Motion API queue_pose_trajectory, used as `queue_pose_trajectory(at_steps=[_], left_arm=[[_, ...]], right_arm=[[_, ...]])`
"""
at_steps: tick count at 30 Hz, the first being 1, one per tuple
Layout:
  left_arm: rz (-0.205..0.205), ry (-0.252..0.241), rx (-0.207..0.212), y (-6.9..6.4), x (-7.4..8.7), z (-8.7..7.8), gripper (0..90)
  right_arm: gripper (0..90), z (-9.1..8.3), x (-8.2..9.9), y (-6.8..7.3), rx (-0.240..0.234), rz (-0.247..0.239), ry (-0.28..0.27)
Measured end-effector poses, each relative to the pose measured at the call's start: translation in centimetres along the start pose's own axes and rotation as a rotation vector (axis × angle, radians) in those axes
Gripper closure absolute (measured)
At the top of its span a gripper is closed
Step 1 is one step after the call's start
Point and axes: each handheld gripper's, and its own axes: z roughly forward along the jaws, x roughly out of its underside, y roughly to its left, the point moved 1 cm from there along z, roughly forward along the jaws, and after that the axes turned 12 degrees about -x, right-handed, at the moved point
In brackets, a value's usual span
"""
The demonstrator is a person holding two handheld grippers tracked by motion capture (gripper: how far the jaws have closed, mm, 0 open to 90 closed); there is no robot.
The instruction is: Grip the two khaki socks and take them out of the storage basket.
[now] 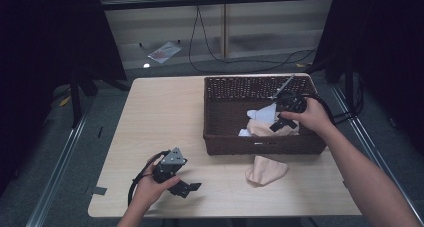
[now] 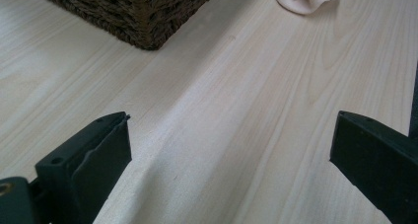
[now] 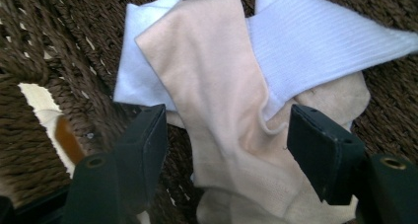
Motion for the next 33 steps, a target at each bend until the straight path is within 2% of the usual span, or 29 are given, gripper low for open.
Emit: queue_pose_trajectory(at_steps=[8, 14, 25, 27, 30, 31, 33], left_arm=[[0.004, 0.004, -0.001, 0.0, 0.0, 0.0, 1.9], [0.001, 0.001, 0.003, 0.0, 0.0, 0.1, 1.9], [0.002, 0.001, 0.004, 0.0, 0.1, 0.1, 1.9], [0.003, 0.002, 0.003, 0.0, 0.0, 0.1, 1.9], [0.000, 0.003, 0.002, 0.1, 0.1, 0.1, 1.9], [0.001, 0.002, -0.001, 0.1, 0.1, 0.1, 1.9], [-0.002, -0.005, 0.002, 0.1, 0.1, 0.1, 1.9]], right_arm=[[42.8, 0.8, 0.2, -0.9, -0.007, 0.012, 0.033], [45.8, 1.0, 0.2, -1.1, -0.005, 0.020, 0.042], [51.6, 1.5, 0.2, -1.7, 0.025, 0.024, 0.065], [52.9, 1.6, 0.2, -1.8, 0.003, 0.024, 0.069], [54.9, 1.9, 0.2, -2.0, 0.004, 0.020, 0.070], [59.1, 2.0, 0.2, -2.2, -0.003, 0.015, 0.069], [61.0, 2.0, 0.1, -2.2, -0.004, 0.027, 0.075]])
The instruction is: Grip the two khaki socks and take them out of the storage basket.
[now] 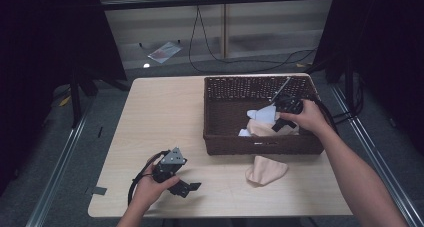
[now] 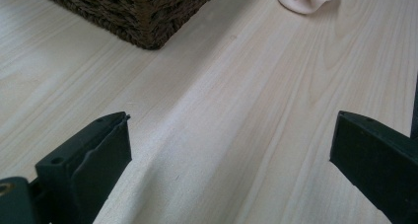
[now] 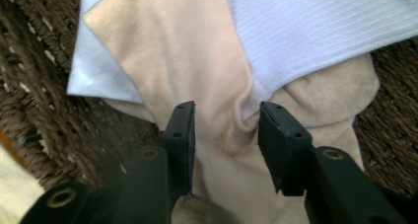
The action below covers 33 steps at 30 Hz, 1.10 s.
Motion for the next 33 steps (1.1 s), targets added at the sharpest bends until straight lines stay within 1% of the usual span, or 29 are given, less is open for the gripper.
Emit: queue_pose_trajectory(at_steps=[1, 2, 5, 7, 9, 10, 11, 12, 13, 14, 16, 17, 19, 20, 23, 24, 25, 28, 29, 30, 33], left_arm=[[0.001, 0.002, -0.003, 0.0, 0.0, 0.0, 1.9], [0.003, 0.002, -0.003, 0.0, 0.0, 0.0, 1.9], [0.002, 0.001, -0.003, 0.0, 0.0, -0.1, 1.9], [-0.002, -0.001, -0.004, 0.0, 0.0, -0.1, 1.9], [-0.002, -0.001, -0.006, 0.0, 0.0, -0.1, 1.9], [-0.002, -0.001, -0.006, 0.0, 0.0, -0.1, 1.9], [-0.002, 0.001, -0.008, 0.0, 0.0, -0.1, 1.9], [-0.002, 0.001, -0.008, 0.0, 0.0, -0.1, 1.9], [-0.003, 0.001, -0.007, 0.0, 0.0, -0.1, 1.9], [0.001, 0.004, -0.007, 0.0, 0.0, -0.1, 1.9], [0.007, 0.007, -0.007, 0.0, -0.1, -0.1, 1.9], [0.006, 0.007, -0.007, 0.0, -0.1, -0.1, 1.9], [-0.001, 0.003, -0.008, -0.1, -0.1, -0.1, 1.9], [-0.001, 0.002, -0.009, -0.1, -0.1, -0.1, 1.9], [-0.002, 0.001, -0.005, -0.1, -0.1, -0.1, 1.9], [-0.002, 0.001, -0.005, -0.1, -0.1, -0.1, 1.9], [-0.002, 0.000, -0.004, -0.1, -0.1, -0.1, 1.9], [0.000, 0.000, -0.004, -0.1, -0.1, -0.1, 1.9], [-0.003, 0.000, -0.005, -0.1, -0.1, -0.1, 1.9], [-0.003, 0.000, -0.005, -0.1, -0.1, -0.1, 1.9], [0.001, 0.002, -0.004, -0.1, -0.1, -0.1, 1.9]], right_arm=[[65.6, 0.0, 0.0, -0.1, 0.000, -0.001, -0.007], [70.4, 0.1, 0.0, -0.1, -0.010, -0.007, -0.008], [82.7, 0.1, 0.0, -0.1, -0.014, 0.001, -0.021], [88.1, -0.2, 0.0, 0.2, -0.030, 0.005, -0.034], [88.4, -0.6, 0.1, 0.3, -0.032, -0.003, -0.024], [88.4, -0.6, 0.1, 0.3, -0.032, -0.003, -0.024], [88.7, -1.1, 0.1, 0.6, -0.035, 0.002, -0.022], [88.7, -1.1, 0.1, 0.6, -0.035, 0.002, -0.022], [88.7, -1.3, 0.2, 0.8, -0.045, 0.002, -0.024], [88.8, -1.7, 0.2, 0.9, -0.041, -0.008, -0.022], [88.8, -2.4, 0.1, 1.4, -0.053, -0.005, -0.032], [89.0, -2.8, 0.1, 1.5, -0.044, -0.013, -0.037], [89.1, -3.4, 0.0, 1.9, -0.058, -0.013, -0.038], [89.2, -3.8, 0.0, 2.1, -0.052, -0.015, -0.039], [89.4, -5.0, -0.2, 2.8, -0.059, -0.028, -0.037], [89.4, -5.0, -0.2, 2.8, -0.059, -0.028, -0.037], [89.5, -5.8, -0.3, 3.1, -0.060, -0.015, -0.045], [89.6, -6.3, -0.4, 3.2, -0.055, -0.018, -0.044], [89.6, -6.9, -0.5, 3.3, -0.060, -0.017, -0.053], [89.6, -6.9, -0.5, 3.3, -0.060, -0.017, -0.053], [89.7, -7.8, -0.7, 3.5, -0.047, -0.008, -0.059]])
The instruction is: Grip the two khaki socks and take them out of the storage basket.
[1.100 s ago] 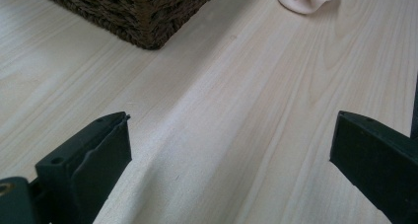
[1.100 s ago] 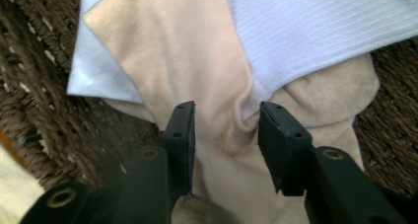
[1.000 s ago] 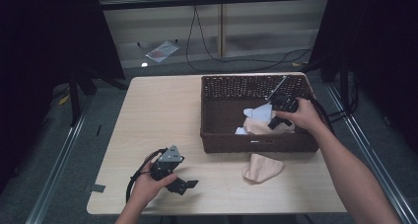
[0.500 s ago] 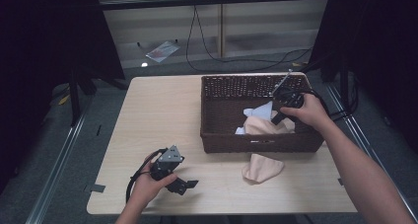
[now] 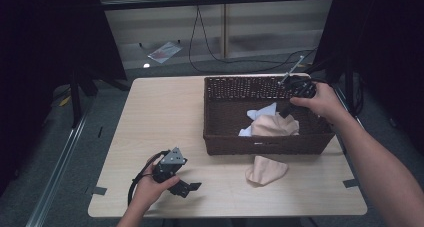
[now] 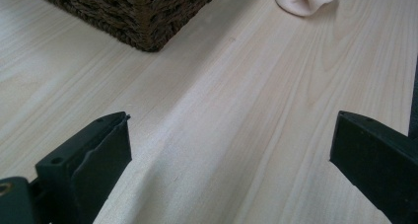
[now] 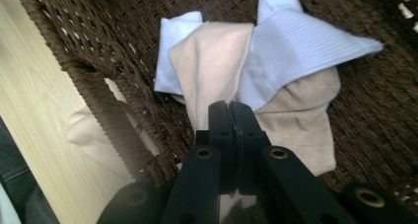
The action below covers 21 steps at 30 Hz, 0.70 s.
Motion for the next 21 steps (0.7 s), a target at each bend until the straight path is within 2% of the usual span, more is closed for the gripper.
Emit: queue_pose_trajectory(at_steps=[3, 4, 17, 19, 21], left_arm=[[-0.002, -0.002, -0.001, 0.0, 0.0, 0.0, 1.9], [-0.003, -0.002, 0.000, 0.0, 0.0, 0.0, 1.9], [-0.002, -0.002, 0.007, 0.0, 0.0, 0.1, 1.9], [-0.004, -0.005, 0.009, 0.0, 0.0, 0.2, 1.9], [-0.007, -0.007, 0.011, 0.0, 0.0, 0.2, 1.9]], right_arm=[[89.7, -0.9, -0.2, 0.2, -0.005, 0.002, -0.011], [89.7, -1.2, -0.2, 0.3, 0.007, 0.002, -0.014], [89.9, -5.2, -0.8, 2.1, 0.034, -0.010, 0.001], [89.9, -6.1, -1.0, 2.6, 0.046, -0.030, -0.005], [89.9, -6.4, -1.1, 2.8, 0.037, -0.034, 0.001]])
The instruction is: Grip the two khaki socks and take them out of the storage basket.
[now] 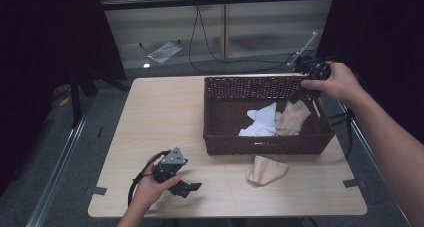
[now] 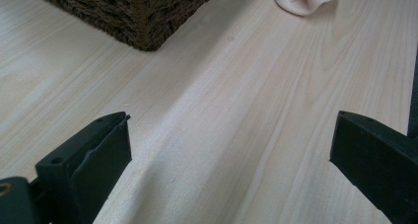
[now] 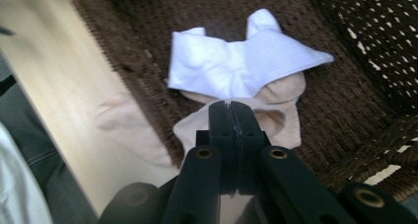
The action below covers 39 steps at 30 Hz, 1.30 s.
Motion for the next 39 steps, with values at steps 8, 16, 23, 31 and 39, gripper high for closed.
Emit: queue_pose_trajectory(at_steps=[8, 16, 23, 31, 39], left_arm=[[0.001, 0.004, 0.000, 0.0, 0.0, -0.1, 1.9], [0.000, 0.006, 0.002, 0.0, 0.0, -0.1, 1.9], [-0.002, 0.005, -0.002, 0.0, 0.0, -0.1, 1.9], [0.003, 0.006, -0.006, 0.0, -0.1, -0.1, 1.9], [0.007, 0.012, -0.006, -0.1, -0.1, -0.1, 1.9]], right_arm=[[89.9, -2.2, -0.6, 1.5, 0.013, -0.026, -0.007], [89.8, -3.8, -1.0, 3.2, 0.006, -0.076, -0.013], [89.8, -4.5, -1.3, 5.0, -0.001, -0.126, -0.006], [89.7, -4.9, -1.2, 7.1, -0.027, -0.185, -0.010], [89.6, -5.1, -0.5, 8.6, -0.054, -0.231, -0.016]])
